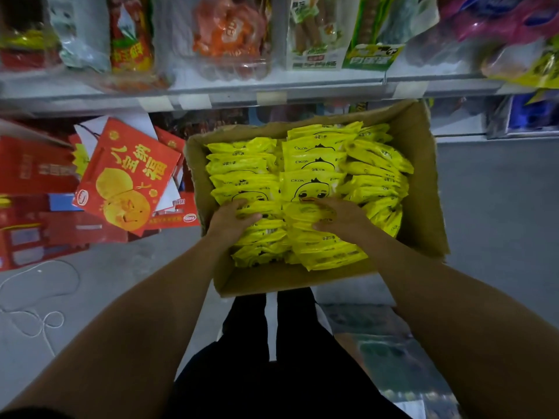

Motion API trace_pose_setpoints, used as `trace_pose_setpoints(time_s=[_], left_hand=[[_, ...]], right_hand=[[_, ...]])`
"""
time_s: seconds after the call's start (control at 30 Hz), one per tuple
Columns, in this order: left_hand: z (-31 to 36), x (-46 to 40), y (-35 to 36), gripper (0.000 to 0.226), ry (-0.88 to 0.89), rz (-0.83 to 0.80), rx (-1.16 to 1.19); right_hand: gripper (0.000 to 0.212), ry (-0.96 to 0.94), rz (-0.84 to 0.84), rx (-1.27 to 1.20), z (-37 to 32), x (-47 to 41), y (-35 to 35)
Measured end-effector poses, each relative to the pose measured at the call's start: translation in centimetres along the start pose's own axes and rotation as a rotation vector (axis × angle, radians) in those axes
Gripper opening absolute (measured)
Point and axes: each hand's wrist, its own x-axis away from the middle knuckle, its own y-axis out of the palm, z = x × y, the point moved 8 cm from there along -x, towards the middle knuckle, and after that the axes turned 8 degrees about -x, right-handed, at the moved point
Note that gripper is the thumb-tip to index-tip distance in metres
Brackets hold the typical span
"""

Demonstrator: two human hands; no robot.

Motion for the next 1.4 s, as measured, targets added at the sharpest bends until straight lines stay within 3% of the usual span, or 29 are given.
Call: trace_pose_setpoints(time_s=[0.13, 0.33, 0.77, 0.93, 1.03, 1.13, 1.23, 1.33, 1.4], left_hand=[[-0.2, -0.2, -0.2, 0.062, -0.035, 0.09, 0.037], [0.3, 0.6, -1.0, 0.031, -0.02, 0.17, 0.004], [5.8, 5.3, -6.3, 0.028, 0.277, 0.215, 0.123], [9.4, 7.5, -7.8, 0.023, 0.356, 0.187, 0.163], [11.8, 9.0, -9.1, 0.032, 0.363, 0.191, 0.212], [13.4, 9.8, -9.3, 0.041, 0.294, 0.091, 0.33], [15.4, 10.4, -8.3, 0.056, 0.249, -0.105, 0.459], [18.9, 12.4, -7.6, 0.033, 0.288, -0.275, 0.566], [21.4, 13.5, -7.4, 0.037, 0.326, -0.354, 0.59]], right_hand=[[0.057, -0.055, 0.028, 0.034, -0.5, -0.3, -0.5], [0.029, 0.009, 0.106, -0.083, -0.9, -0.4, -2.1], [0.032, 0.01, 0.447, -0.21, -3.1, 5.1, -9.3], [0.049, 0.041, 0.488, -0.58, -3.3, 9.6, -9.4], [0.038, 0.043, 0.427, -0.863, -3.9, 12.4, -8.7], [0.024, 0.025, 0.351, -1.042, -4.3, 13.9, -8.4], [0.064, 0.017, 0.346, -1.138, -4.5, 14.6, -9.0], [0.059, -0.077, 0.351, -1.224, -5.4, 15.9, -11.0], [0.05, -0.103, 0.374, -1.25, -5.6, 17.0, -13.0]])
